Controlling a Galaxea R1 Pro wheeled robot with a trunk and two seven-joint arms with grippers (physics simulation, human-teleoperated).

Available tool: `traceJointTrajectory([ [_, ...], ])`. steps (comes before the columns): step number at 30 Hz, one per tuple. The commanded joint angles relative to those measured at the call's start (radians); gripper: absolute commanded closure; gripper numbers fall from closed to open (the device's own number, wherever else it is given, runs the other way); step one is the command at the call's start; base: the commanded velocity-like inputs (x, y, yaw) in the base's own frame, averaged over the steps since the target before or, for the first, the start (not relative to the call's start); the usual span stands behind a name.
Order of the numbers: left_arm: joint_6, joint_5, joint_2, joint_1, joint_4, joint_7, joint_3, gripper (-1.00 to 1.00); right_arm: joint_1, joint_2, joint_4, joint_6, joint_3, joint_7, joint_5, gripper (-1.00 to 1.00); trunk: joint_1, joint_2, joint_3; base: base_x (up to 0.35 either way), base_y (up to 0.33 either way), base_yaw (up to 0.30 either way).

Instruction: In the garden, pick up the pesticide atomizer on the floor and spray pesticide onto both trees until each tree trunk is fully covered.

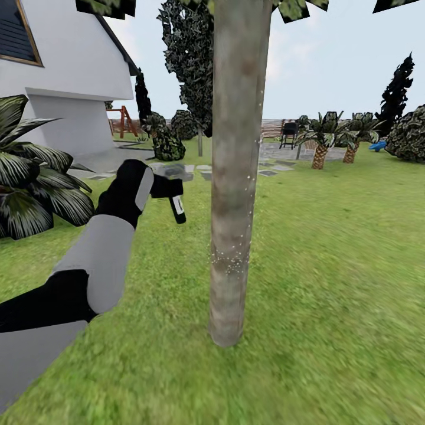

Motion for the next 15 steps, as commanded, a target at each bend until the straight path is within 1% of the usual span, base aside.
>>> traceJointTrajectory([
  [1,0.004,-0.006,-0.001,-0.020,0.019,-0.008,0.006,1.00,-0.002,0.001,0.005,-0.005,0.008,-0.006,0.003,-1.00,0.000,-0.001,-0.002,0.000,0.000,0.000],
  [2,0.005,0.000,-0.001,-0.028,0.028,-0.011,0.006,1.00,-0.002,0.001,0.005,-0.005,0.008,-0.006,0.003,-1.00,0.000,-0.001,-0.002,0.000,0.000,0.000],
  [4,0.004,0.023,-0.001,-0.035,0.038,-0.037,0.007,1.00,-0.002,0.001,0.005,-0.005,0.008,-0.006,0.003,-1.00,0.000,-0.001,-0.002,0.000,0.000,0.000],
  [5,0.004,0.038,-0.001,-0.038,0.042,-0.073,0.007,1.00,-0.002,0.001,0.005,-0.005,0.008,-0.006,0.003,-1.00,0.000,-0.001,-0.002,0.000,0.000,0.000],
  [7,0.003,0.057,-0.001,-0.041,0.049,-0.198,0.006,1.00,-0.002,0.001,0.005,-0.005,0.008,-0.006,0.003,-1.00,0.000,-0.001,-0.002,0.000,0.000,0.000],
  [8,0.002,0.060,-0.001,-0.041,0.049,-0.220,0.005,1.00,-0.002,0.001,0.005,-0.005,0.008,-0.006,0.003,-1.00,0.000,-0.001,-0.002,0.000,0.000,0.000],
  [11,0.002,0.063,-0.001,-0.042,0.047,-0.251,0.005,1.00,-0.001,0.001,0.005,-0.006,0.008,-0.006,0.003,-1.00,0.000,-0.001,-0.002,0.000,0.000,0.000],
  [15,0.002,0.064,-0.001,-0.042,0.040,-0.260,0.005,1.00,-0.002,0.001,0.005,-0.006,0.008,-0.006,0.003,-1.00,0.000,-0.001,-0.002,0.001,0.000,0.000],
])
